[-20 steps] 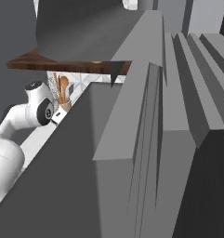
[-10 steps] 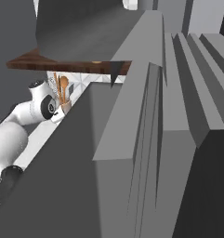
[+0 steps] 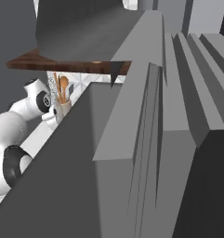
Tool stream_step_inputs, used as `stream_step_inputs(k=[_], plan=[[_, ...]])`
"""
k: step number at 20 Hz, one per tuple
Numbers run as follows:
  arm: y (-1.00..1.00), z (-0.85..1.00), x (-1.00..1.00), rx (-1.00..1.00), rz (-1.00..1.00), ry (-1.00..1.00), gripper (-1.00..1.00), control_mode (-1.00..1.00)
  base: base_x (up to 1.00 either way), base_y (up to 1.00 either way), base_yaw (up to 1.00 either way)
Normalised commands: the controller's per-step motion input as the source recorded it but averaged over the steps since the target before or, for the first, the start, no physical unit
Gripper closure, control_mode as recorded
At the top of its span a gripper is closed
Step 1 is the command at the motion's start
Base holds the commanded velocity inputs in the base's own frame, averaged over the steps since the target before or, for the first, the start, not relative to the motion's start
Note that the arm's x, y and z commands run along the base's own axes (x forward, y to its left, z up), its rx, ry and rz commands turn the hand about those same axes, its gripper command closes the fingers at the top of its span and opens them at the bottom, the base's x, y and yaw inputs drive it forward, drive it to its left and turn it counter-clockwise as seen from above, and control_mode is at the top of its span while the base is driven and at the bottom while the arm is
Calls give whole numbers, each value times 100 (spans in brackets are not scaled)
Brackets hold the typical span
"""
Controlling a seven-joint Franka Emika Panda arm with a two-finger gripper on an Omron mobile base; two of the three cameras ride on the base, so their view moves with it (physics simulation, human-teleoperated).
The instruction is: Put the shaker and condiment bottle from the counter next to their counterparts in the cabinet.
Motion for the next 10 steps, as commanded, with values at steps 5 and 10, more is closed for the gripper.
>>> stream_step_inputs(k=[5, 10], plan=[[18, -29, 0, -13, -24, -8, -100, -100, 0, 0, 0], [4, -25, 0, -8, -21, -4, -100, -100, 0, 0, 0]])
